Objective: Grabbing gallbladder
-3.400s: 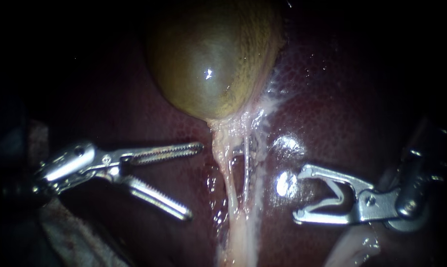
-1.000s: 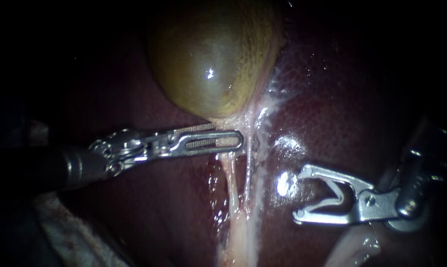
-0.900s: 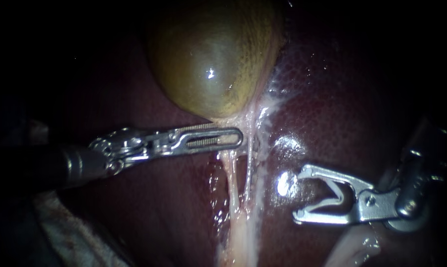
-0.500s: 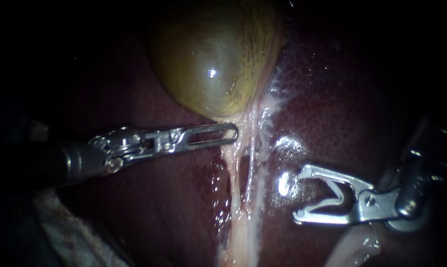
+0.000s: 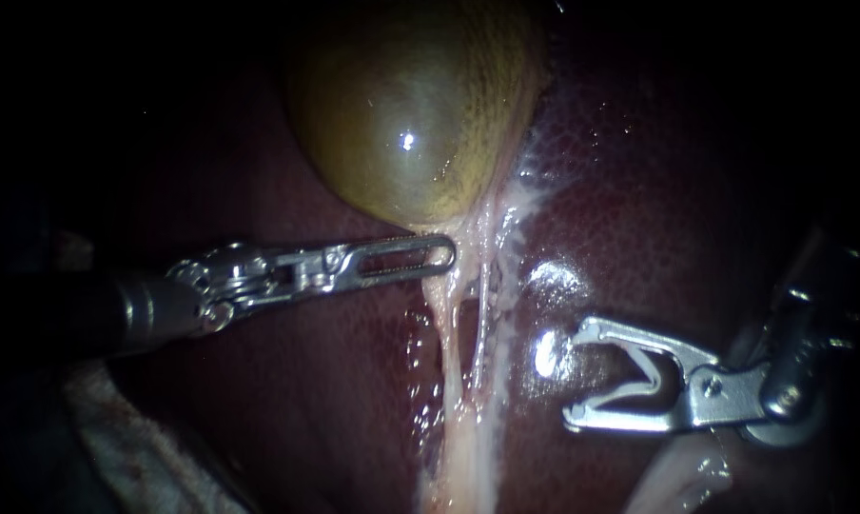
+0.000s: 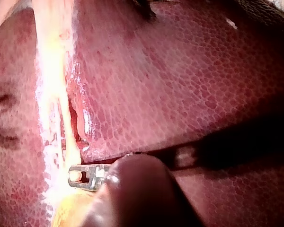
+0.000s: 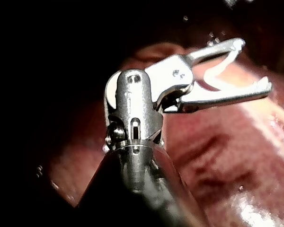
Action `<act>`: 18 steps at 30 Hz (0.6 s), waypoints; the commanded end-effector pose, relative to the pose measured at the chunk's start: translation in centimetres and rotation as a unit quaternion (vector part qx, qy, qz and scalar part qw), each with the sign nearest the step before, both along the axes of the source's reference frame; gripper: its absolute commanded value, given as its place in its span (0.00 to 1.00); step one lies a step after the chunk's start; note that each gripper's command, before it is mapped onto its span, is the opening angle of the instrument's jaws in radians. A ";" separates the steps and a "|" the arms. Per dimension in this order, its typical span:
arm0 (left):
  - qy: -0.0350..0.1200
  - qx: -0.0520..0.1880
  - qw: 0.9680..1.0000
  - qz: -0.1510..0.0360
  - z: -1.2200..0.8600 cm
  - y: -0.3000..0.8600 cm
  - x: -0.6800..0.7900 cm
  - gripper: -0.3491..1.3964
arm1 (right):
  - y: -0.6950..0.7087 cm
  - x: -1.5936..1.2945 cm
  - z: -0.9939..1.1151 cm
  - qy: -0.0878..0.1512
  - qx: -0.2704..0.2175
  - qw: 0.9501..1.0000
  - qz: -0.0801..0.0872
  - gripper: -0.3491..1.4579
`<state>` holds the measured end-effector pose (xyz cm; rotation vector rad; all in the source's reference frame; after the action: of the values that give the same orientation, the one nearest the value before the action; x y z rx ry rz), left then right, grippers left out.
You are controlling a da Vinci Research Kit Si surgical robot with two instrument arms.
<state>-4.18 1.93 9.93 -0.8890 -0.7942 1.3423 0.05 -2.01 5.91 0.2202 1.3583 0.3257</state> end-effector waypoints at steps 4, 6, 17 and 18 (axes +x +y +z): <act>0.000 0.000 1.000 0.000 0.00 0.00 0.00 0.04 | 0.00 0.00 0.00 0.000 0.000 1.000 0.000 0.53; 0.000 0.000 1.000 0.000 0.00 0.00 0.00 0.04 | 0.00 0.00 0.00 0.000 0.000 1.000 0.000 0.53; 0.000 0.001 1.000 0.000 -0.02 0.00 0.00 0.04 | 0.00 0.00 0.00 0.000 0.000 1.000 0.000 0.53; 0.000 0.001 1.000 0.000 -0.02 0.00 0.00 0.04 | 0.00 0.00 0.00 0.000 0.000 1.000 0.000 0.53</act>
<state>-4.19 1.92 9.91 -0.8877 -0.7951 1.3415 0.05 -2.01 5.91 0.2200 1.3583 0.3257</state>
